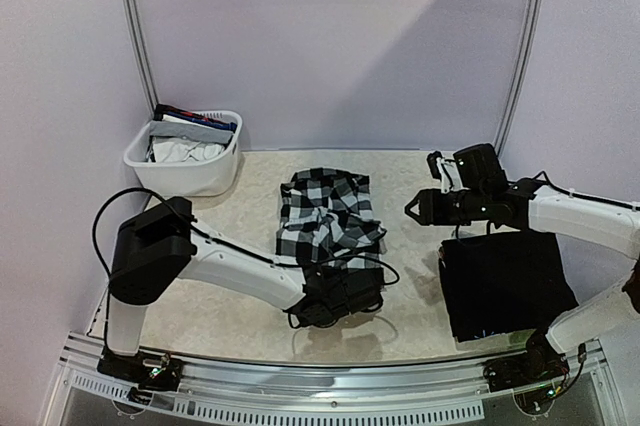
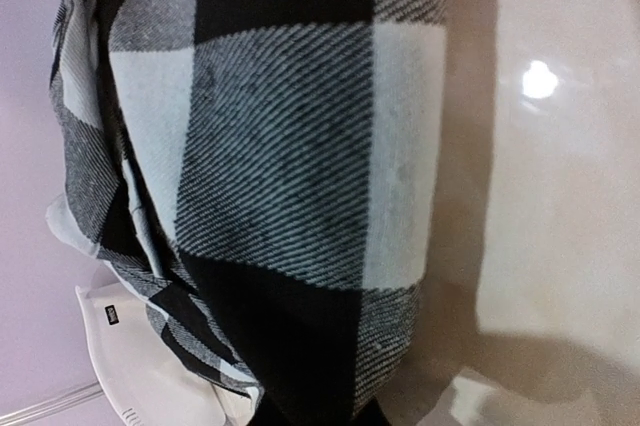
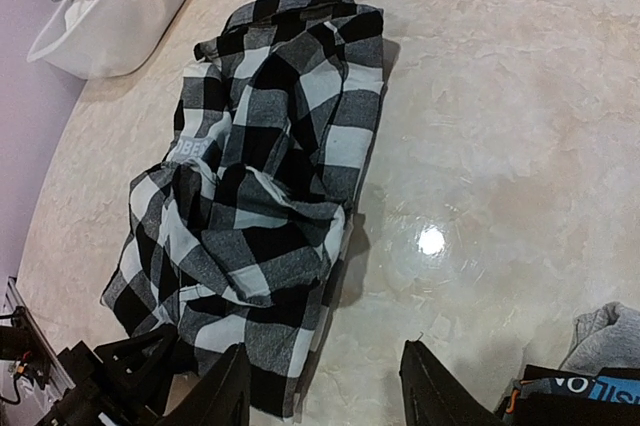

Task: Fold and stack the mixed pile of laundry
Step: Move the 2/3-rectangle-folded shirt to the center of the board, then fold the 2/3-rectangle-folded shirt at the center of the board.

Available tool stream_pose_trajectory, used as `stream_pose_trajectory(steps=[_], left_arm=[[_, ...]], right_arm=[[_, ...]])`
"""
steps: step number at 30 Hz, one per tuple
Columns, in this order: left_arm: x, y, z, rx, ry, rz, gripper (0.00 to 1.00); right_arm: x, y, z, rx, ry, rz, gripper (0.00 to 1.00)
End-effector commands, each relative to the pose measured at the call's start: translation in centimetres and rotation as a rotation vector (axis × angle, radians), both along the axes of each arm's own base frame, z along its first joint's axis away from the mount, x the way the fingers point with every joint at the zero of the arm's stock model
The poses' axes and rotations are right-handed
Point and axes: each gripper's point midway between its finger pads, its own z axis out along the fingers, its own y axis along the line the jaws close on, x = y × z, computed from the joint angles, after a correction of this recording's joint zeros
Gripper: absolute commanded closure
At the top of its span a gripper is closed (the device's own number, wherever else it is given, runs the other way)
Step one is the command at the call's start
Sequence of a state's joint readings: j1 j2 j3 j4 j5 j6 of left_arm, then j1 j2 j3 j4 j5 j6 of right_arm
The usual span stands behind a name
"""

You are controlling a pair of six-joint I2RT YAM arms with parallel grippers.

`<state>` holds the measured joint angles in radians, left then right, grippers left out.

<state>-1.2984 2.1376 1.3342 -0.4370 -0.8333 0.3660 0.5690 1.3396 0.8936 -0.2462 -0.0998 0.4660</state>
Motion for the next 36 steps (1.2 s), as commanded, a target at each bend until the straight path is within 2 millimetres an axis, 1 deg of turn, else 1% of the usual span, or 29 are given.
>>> stream_pose_trajectory(steps=[1,6,9,12,15,17,20,23,24,26,31,34,36], left_arm=[[-3.6,1.1,1.4,-0.025,0.056,0.014,1.00],[-5.9,1.8,2.5,-0.024,0.071,0.006,1.00],[-7.3,1.8,3.2,-0.042,0.099,-0.006,1.00],[-8.4,1.8,4.4,-0.049,0.099,-0.019,1.00],[-9.3,1.5,5.9,-0.067,0.109,-0.032,1.00],[-10.1,1.3,7.1,-0.088,0.134,-0.041,1.00],[-10.8,1.3,8.7,-0.104,0.147,-0.055,1.00],[-10.8,1.3,10.0,-0.121,0.146,-0.062,1.00],[-10.8,1.3,10.3,-0.126,0.145,-0.066,1.00],[-10.8,1.2,10.9,-0.136,0.147,-0.075,1.00],[-10.1,0.8,12.1,-0.163,0.156,-0.086,1.00],[-9.0,0.4,12.5,-0.169,0.157,-0.080,1.00],[-8.1,0.1,12.9,-0.170,0.151,-0.074,1.00]], right_arm=[[-0.1,1.4,0.5,0.031,0.010,0.071,0.49],[-0.6,2.8,0.7,0.079,0.026,0.135,0.50],[-1.0,4.1,0.8,0.097,0.042,0.189,0.50],[-1.5,5.5,0.4,0.105,0.064,0.245,0.52],[-2.3,7.4,0.2,0.130,0.085,0.328,0.54],[-3.2,9.2,-0.2,0.151,0.111,0.412,0.55],[-4.6,11.5,-0.3,0.175,0.129,0.535,0.56],[-5.8,13.3,-1.5,0.178,0.158,0.621,0.57],[-6.2,13.8,-2.2,0.173,0.172,0.645,0.58],[-6.8,14.5,-3.0,0.175,0.187,0.679,0.58],[-8.4,15.4,-5.8,0.169,0.257,0.721,0.59],[-9.6,15.8,-7.0,0.184,0.290,0.741,0.60],[-10.0,16.0,-7.7,0.182,0.305,0.742,0.61]])
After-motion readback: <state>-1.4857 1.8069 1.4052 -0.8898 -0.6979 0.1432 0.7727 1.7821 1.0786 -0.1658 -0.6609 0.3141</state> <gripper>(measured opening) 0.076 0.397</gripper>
